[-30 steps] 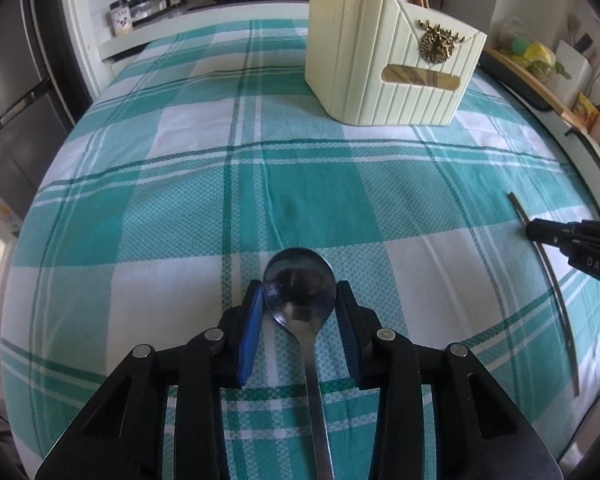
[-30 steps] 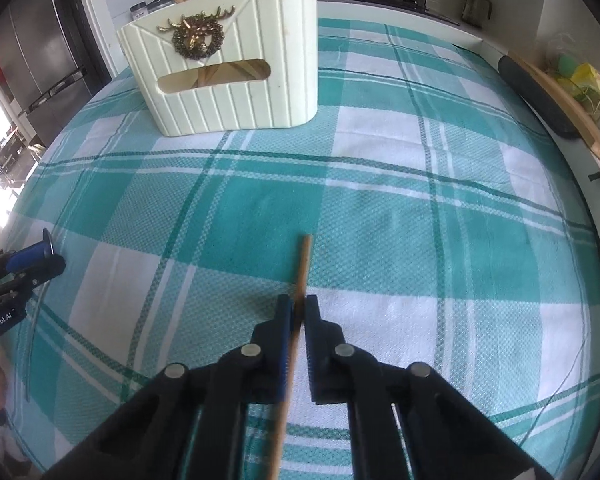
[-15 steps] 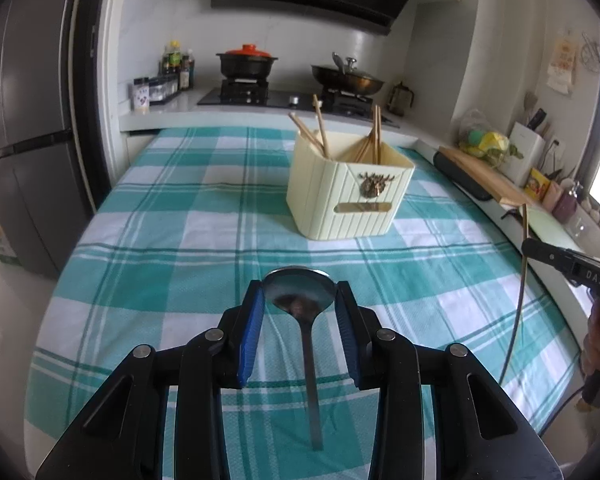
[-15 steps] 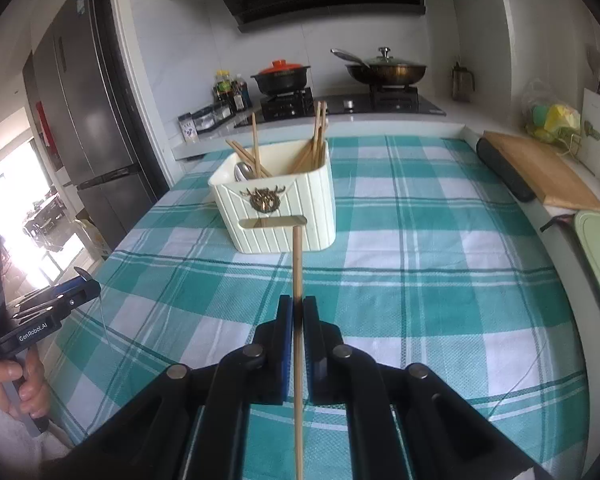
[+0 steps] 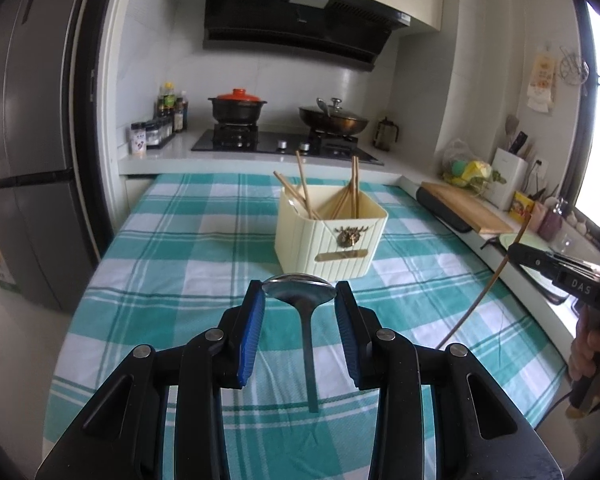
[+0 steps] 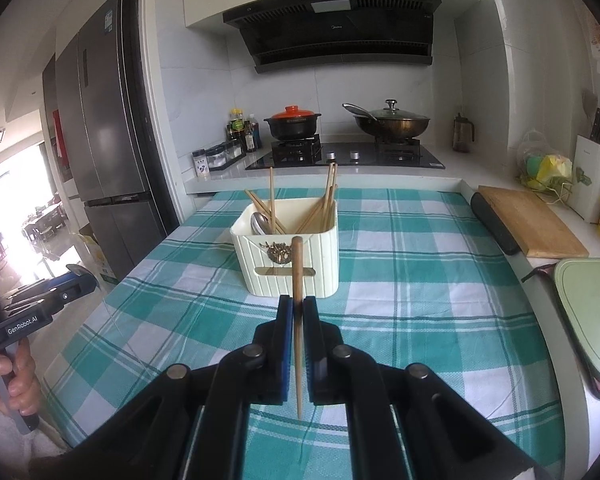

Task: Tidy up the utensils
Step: 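Lift the spoon with the left tool while the right tool carries the chopstick toward the box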

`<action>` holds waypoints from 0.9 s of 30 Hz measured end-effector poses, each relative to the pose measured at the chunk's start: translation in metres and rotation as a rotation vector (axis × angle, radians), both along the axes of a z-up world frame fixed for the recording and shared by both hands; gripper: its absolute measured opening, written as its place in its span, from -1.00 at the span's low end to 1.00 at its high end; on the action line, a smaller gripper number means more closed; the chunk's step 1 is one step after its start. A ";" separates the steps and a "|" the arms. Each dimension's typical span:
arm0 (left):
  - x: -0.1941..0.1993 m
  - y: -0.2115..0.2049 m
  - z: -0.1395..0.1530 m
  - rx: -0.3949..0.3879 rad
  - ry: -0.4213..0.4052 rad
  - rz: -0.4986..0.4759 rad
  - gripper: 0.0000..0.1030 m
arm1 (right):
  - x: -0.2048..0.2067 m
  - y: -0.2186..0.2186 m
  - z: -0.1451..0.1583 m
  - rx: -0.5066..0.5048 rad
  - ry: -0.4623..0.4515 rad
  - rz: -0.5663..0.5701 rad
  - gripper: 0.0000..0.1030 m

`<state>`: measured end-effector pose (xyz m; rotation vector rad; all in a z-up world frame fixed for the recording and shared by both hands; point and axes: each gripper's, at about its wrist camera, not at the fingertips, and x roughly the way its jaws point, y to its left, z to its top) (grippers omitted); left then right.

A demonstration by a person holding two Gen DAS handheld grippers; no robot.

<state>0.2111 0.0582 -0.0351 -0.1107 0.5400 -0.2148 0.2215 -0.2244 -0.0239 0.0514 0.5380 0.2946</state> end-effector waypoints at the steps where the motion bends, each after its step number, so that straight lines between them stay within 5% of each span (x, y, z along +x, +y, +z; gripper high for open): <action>1: 0.001 -0.001 0.002 0.001 -0.003 -0.002 -0.31 | 0.001 0.001 0.003 -0.003 -0.005 0.002 -0.90; 27: 0.071 -0.001 0.090 -0.067 -0.087 -0.047 -0.31 | 0.072 0.008 0.080 -0.041 -0.139 0.027 -0.90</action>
